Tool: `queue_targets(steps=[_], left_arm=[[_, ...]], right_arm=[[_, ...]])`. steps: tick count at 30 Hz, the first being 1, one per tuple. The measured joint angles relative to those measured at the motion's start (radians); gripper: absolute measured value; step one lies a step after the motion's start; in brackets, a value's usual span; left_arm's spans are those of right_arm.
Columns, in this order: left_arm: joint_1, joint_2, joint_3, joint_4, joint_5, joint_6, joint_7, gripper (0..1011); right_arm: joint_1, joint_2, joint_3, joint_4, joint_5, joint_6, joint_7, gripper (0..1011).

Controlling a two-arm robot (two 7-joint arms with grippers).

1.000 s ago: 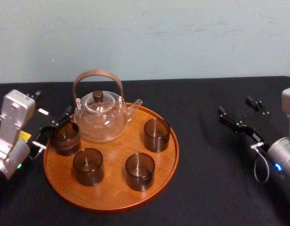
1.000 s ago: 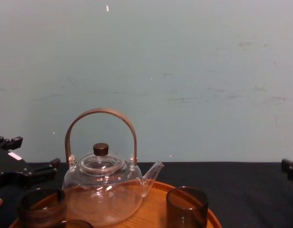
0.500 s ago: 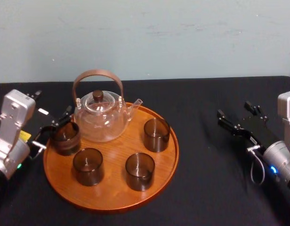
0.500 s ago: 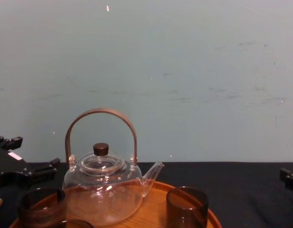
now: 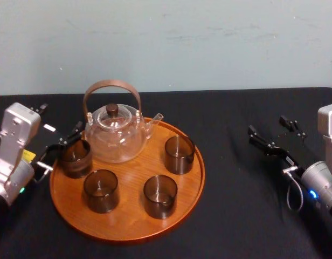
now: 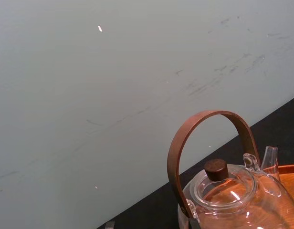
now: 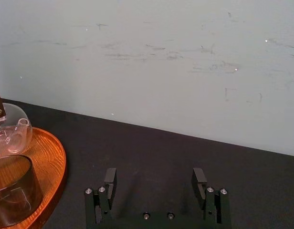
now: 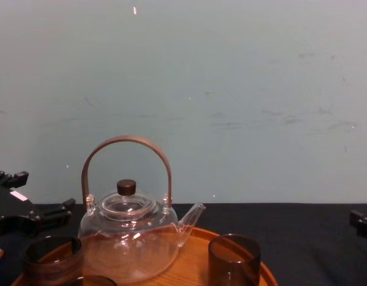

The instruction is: Pick up the glass from the table and place it on the tray.

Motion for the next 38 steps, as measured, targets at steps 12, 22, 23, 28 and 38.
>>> queue_targets(steps=[12,22,23,28,38], left_arm=[[0.0,0.0,0.0,0.0,0.0,0.0,0.0,1002],[0.0,0.0,0.0,0.0,0.0,0.0,0.0,1001],[0.0,0.0,0.0,0.0,0.0,0.0,0.0,1001],[0.0,0.0,0.0,0.0,0.0,0.0,0.0,1001],[0.0,0.0,0.0,0.0,0.0,0.0,0.0,1001]], right_arm=[[0.0,0.001,-0.001,-0.001,0.001,0.001,0.001,1002],[0.0,0.002,-0.001,-0.002,0.002,0.001,0.001,1002],[0.0,0.002,-0.001,-0.002,0.002,0.001,0.001,1002],[0.0,0.002,-0.001,-0.002,0.002,0.001,0.001,1002],[0.0,0.002,-0.001,-0.002,0.002,0.001,0.001,1002]])
